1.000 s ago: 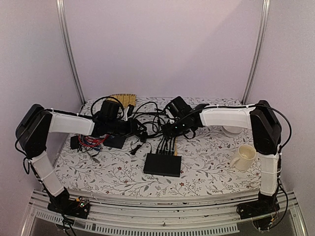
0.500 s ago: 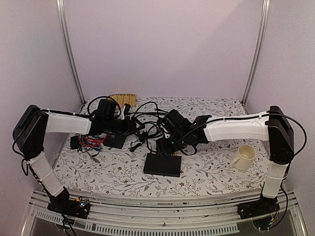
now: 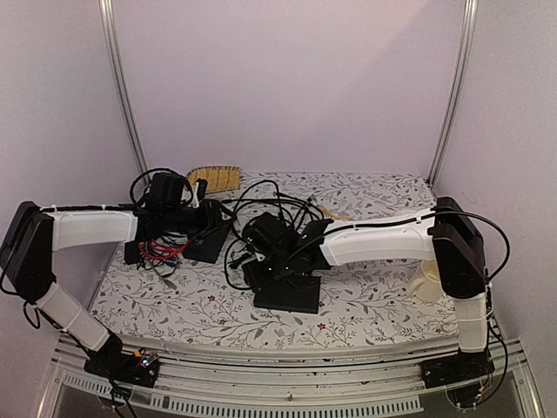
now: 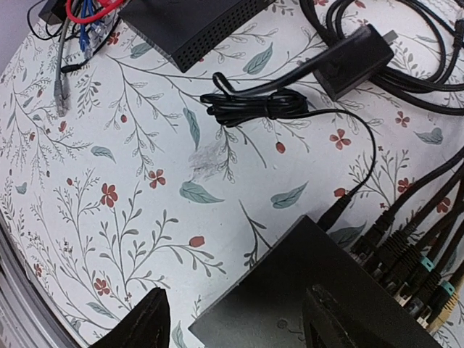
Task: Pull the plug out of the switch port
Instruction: Move the switch port to the center of the board.
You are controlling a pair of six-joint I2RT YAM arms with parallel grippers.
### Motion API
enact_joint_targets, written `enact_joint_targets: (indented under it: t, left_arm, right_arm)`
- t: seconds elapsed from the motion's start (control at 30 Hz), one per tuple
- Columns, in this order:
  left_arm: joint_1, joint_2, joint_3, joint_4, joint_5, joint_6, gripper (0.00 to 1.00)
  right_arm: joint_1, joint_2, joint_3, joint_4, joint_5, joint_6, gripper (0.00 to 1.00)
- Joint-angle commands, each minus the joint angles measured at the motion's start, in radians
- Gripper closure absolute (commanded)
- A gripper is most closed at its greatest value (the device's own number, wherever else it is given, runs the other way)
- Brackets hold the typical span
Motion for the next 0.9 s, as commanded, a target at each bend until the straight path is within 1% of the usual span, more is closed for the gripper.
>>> enact_joint_targets:
  t: [0.0, 0.17, 0.27, 0.4, 0.6, 0.87]
  left_arm:
    - [0.025, -0.056, -0.026, -0.009, 0.0, -0.012, 0.37]
    - [0.031, -0.077, -0.034, -0.005, 0.025, -0.009, 0.38]
    - [0.032, -0.081, -0.041, 0.001, 0.037, -0.008, 0.38]
    - [0.034, -0.086, -0.057, 0.022, 0.05, -0.018, 0.38]
    - [0.035, -0.08, -0.075, 0.055, 0.086, -0.036, 0.38]
    - [0.018, -0.074, -0.086, 0.101, 0.16, -0.06, 0.38]
  right_arm:
    - [0.012, 0.081, 0.073, -0.031, 0.002, -0.012, 0.37]
    - [0.015, 0.132, 0.111, -0.06, 0.002, -0.03, 0.37]
    - [0.015, 0.162, 0.134, -0.113, 0.019, -0.041, 0.37]
    - [0.016, 0.165, 0.12, -0.174, 0.064, -0.042, 0.38]
    - [0.016, 0.106, 0.016, -0.212, 0.114, -0.056, 0.38]
    - [0.016, -0.015, -0.156, -0.215, 0.144, -0.06, 0.38]
